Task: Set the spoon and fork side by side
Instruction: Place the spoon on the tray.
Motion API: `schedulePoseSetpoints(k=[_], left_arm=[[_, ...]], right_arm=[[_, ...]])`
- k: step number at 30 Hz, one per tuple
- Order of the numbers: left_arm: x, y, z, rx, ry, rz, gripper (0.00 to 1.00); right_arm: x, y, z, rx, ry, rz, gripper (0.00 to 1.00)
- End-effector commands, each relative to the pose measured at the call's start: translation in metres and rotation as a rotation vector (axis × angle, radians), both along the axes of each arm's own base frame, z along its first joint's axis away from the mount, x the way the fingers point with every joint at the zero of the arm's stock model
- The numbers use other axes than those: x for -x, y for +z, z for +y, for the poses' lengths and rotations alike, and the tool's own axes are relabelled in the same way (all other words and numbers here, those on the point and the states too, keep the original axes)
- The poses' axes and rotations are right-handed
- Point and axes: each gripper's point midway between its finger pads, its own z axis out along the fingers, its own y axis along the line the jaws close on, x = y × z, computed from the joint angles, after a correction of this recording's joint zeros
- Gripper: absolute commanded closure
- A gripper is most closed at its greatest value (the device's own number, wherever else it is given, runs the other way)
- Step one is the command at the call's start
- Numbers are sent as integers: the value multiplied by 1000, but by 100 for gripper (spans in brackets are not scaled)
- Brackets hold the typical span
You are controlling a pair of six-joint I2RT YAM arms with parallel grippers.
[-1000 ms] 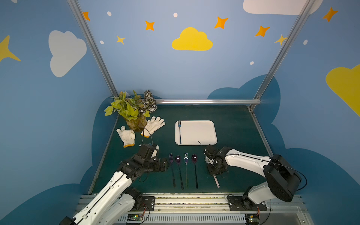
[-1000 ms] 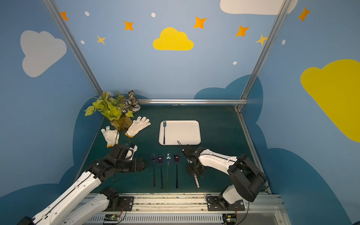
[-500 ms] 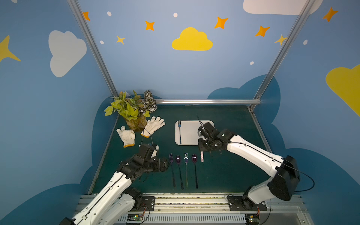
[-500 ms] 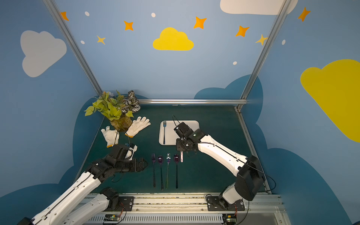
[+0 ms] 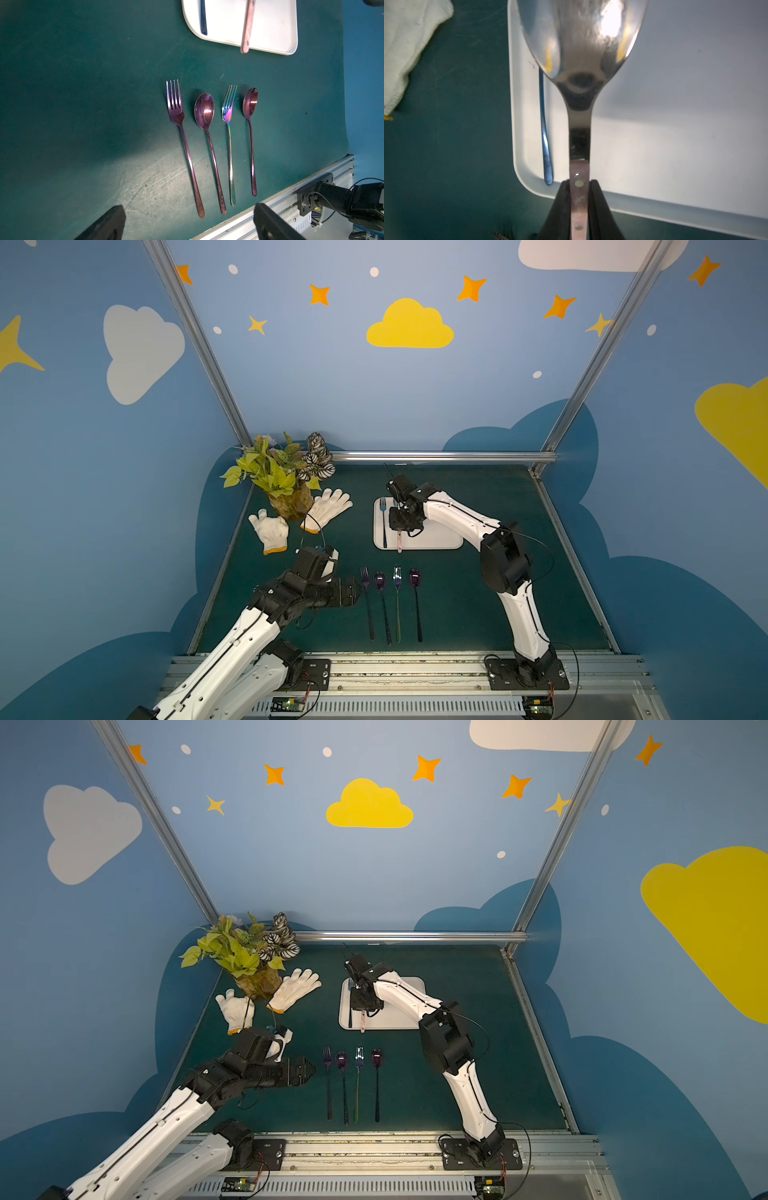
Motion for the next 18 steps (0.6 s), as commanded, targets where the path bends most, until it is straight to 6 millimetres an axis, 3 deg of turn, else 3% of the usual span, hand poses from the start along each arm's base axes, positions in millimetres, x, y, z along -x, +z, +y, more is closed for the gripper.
schedulePoseSetpoints(k=[1, 8, 18], left_arm=[[1, -3, 0, 1, -8, 6, 0], [1, -4, -3, 6, -16, 14, 0], [2, -6, -5, 10, -25, 23, 0]], right_arm=[[-12, 13, 7, -23, 16, -21, 95], [-23, -7, 22, -46, 46, 5, 94], [-28, -24, 22, -10, 68, 1, 93]])
